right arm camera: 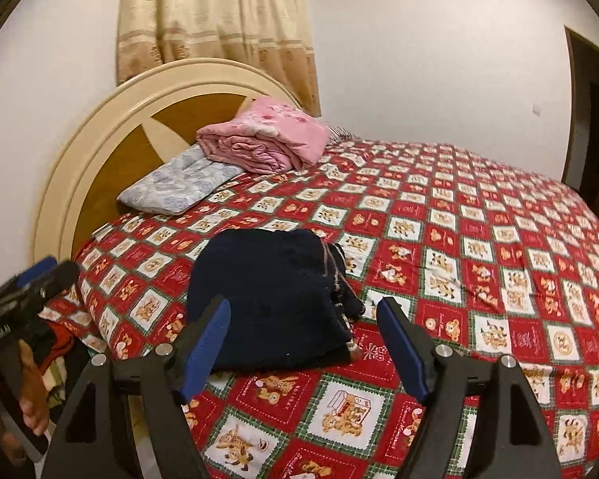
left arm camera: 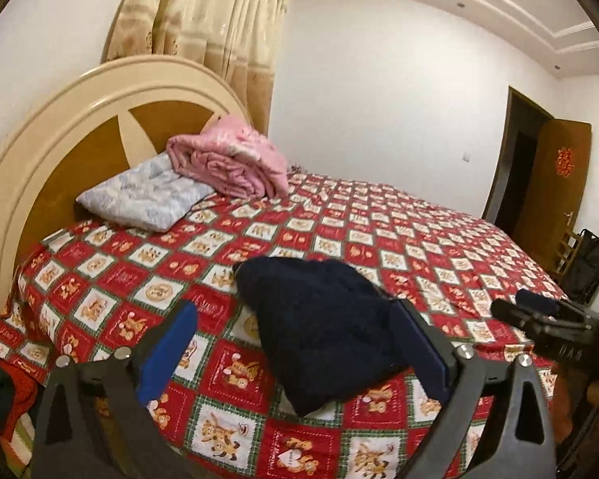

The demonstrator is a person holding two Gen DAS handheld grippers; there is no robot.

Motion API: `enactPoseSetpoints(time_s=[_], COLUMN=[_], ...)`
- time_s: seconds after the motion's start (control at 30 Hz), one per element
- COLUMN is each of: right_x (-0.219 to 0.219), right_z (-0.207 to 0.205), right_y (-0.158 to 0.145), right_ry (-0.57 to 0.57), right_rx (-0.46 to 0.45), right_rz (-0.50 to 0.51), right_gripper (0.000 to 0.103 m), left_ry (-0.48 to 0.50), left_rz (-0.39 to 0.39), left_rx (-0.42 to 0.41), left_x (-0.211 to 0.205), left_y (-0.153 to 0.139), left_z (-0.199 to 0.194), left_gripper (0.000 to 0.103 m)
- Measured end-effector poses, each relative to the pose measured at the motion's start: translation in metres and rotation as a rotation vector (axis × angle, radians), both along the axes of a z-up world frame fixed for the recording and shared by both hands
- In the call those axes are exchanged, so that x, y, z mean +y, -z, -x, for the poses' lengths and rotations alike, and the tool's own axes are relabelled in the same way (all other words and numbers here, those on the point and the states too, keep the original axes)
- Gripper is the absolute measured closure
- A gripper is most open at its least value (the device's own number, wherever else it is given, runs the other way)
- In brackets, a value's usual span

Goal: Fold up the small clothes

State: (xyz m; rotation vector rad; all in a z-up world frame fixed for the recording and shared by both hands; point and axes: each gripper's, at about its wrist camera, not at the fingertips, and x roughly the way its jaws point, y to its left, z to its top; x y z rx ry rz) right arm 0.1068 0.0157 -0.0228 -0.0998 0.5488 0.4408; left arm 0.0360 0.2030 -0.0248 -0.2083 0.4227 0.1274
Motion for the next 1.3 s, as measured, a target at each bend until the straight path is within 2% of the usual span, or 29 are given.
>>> enactPoseSetpoints(time_s=[0.37,0.97,1.3], right_x=[0.006,0.001,0.0], right_z=[0.011,0.009,0.012], right_y=[0.003,0.004,0.007], right_ry=[-0.023,-0.021,-0.024], right_rx=[-0.001,0.01,0.009], right_rz=[0.005,-0.039,-0.048], right_gripper=[0.027,0.026,0.026], left_ry=[-0.003,0.003,0.023], left_rz=[0.016,-0.003,-0.041], left_rx=[0.0,0.0,-0.007], left_x=[-0.002,-0.007,-0.016], left_y=[-0.001,0.0,0.0], left_z=[0.004,0.004,0.005], left_gripper=[0.002,0.002,0.0])
